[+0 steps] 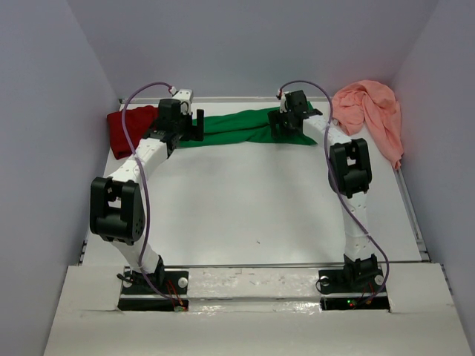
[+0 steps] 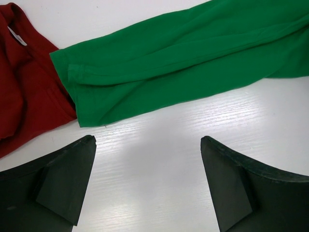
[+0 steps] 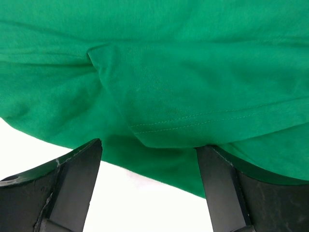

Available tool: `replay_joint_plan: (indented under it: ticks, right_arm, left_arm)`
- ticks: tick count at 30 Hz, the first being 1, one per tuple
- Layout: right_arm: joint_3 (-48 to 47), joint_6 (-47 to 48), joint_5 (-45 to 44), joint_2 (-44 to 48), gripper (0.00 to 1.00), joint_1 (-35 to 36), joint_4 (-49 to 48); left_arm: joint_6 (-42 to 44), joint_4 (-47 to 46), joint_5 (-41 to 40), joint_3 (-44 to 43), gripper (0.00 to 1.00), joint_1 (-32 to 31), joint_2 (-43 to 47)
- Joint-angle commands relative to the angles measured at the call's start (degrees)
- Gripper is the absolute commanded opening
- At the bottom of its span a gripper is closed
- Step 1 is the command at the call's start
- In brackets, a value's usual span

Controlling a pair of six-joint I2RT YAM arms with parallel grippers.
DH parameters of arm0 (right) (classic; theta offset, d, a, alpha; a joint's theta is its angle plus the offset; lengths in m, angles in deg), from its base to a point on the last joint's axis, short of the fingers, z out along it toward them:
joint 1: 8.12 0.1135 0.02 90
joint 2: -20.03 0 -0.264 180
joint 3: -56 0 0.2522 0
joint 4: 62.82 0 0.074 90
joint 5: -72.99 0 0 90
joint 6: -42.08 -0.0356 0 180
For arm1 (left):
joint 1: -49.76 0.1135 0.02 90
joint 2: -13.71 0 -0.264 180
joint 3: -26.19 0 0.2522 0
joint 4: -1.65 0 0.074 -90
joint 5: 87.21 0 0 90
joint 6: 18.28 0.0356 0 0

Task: Fold and stack the t-shirts
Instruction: Fold the other side of the tshirt into a rectangle

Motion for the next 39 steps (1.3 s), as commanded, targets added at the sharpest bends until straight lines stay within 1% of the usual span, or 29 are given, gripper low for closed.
replay_joint_plan:
  ticks: [1,7,17,18,19,20,22,23,33,39]
  right_arm:
    - [-4.0,1.0,-1.5,2.5,0.83,-0.2,-4.0]
    - [-5.7,1.3,-2.6,1.7,0.8,-0.2,-4.2]
    - [-6.1,1.2,-2.9,0.5,0.74,-0.2,-5.1]
    - [-6.1,1.2,-2.9,0.4,0.73,-0.2,-5.4]
    - [-6.1,1.2,-2.9,0.2,0.69,-0.2,-6.0]
    - [-6.2,1.2,-2.9,0.0,0.62,-0.2,-6.2]
    - [-7.0,1.0,-2.9,-0.9,0.28,-0.2,-6.2]
    - [-7.3,0.9,-4.7,-1.1,0.0,-0.2,-6.3]
    - [-8.7,2.0,-6.5,-3.2,0.0,-0.2,-6.9]
    - [-9.3,3.4,-9.1,-4.3,0.0,-0.2,-10.2]
  left_arm:
    - [0.0,-2.4,-0.3,0.8,0.99,-0.3,3.2]
    - [0.0,-2.4,-0.2,1.1,0.99,-0.4,2.9]
    - [0.0,-2.5,-0.1,1.4,0.99,-0.4,3.3]
    - [0.0,-2.4,-0.1,1.6,0.99,-0.4,3.4]
    - [0.1,-2.5,-0.1,1.8,0.99,-0.4,3.6]
    - [0.1,-2.5,0.0,1.9,0.99,-0.4,3.6]
    - [0.1,-2.4,0.0,1.9,0.99,-0.4,3.7]
    - [0.1,-2.4,-0.1,1.9,0.99,-0.4,3.7]
    - [0.0,-3.9,0.4,2.5,0.99,-0.4,3.8]
    - [0.0,-4.5,1.0,3.9,0.99,-0.8,4.4]
